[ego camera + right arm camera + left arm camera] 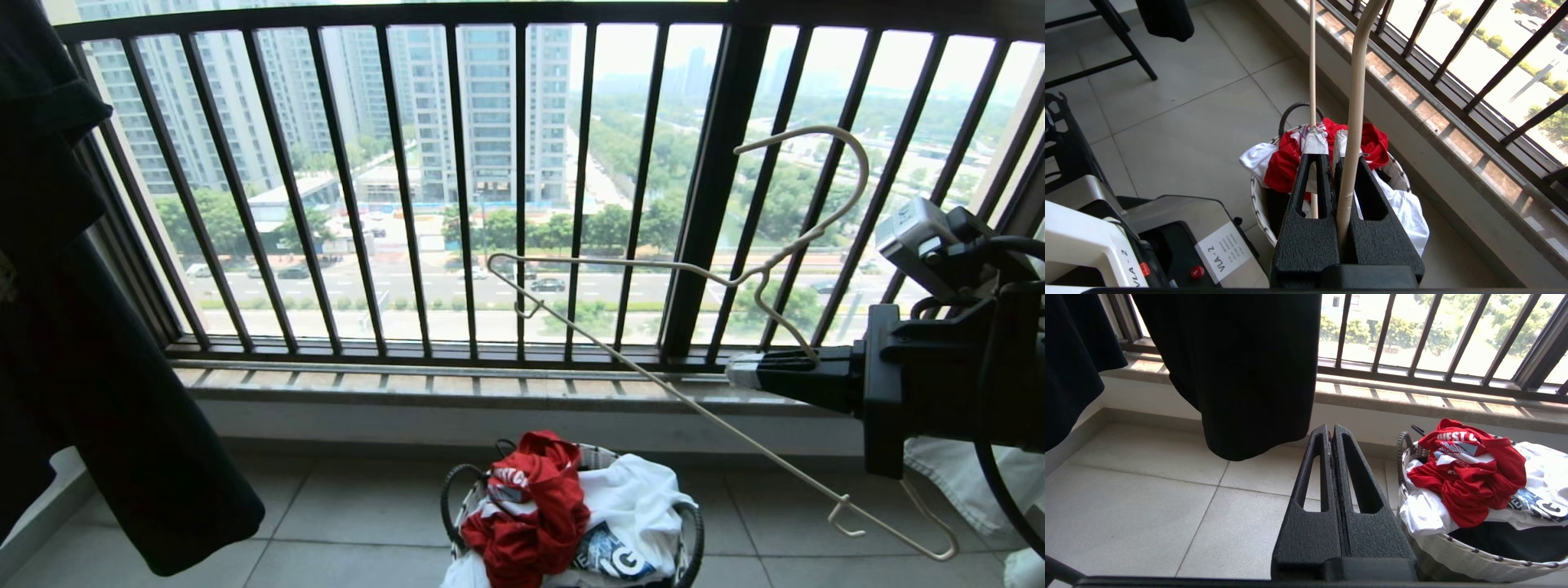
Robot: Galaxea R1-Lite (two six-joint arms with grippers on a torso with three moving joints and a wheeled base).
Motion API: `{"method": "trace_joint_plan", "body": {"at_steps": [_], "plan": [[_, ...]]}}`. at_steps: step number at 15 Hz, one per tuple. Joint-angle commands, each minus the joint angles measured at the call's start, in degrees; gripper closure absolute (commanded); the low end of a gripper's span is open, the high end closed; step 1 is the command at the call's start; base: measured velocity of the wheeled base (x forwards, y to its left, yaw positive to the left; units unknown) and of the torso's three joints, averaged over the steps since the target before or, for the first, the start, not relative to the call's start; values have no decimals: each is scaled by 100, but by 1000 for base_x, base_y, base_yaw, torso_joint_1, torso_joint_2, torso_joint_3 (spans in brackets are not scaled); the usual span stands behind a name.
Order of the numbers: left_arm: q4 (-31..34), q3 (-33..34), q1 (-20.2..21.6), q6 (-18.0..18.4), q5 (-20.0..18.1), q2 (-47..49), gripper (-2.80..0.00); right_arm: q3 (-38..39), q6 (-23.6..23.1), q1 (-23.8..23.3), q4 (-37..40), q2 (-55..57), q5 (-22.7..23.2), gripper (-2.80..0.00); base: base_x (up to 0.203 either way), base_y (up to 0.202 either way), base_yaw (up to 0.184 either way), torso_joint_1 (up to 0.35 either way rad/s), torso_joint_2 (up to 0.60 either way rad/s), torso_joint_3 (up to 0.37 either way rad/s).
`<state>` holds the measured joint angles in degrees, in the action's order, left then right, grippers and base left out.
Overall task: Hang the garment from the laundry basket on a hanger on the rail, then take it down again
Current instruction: Pick up clothes from the basket
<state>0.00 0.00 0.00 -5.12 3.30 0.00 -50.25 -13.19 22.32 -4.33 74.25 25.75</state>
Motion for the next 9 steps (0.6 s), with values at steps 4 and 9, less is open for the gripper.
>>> {"method": "trace_joint_plan", "body": {"at_steps": [4, 9], "plan": [[-9, 0, 0, -7, 4, 2, 0, -5, -8, 0, -15, 1, 30, 0, 0, 0, 0, -20, 153, 133], [-9, 0, 0, -7, 4, 9, 0, -20, 18, 0, -24, -7, 18, 0, 0, 0, 0, 0, 7, 8]]}}
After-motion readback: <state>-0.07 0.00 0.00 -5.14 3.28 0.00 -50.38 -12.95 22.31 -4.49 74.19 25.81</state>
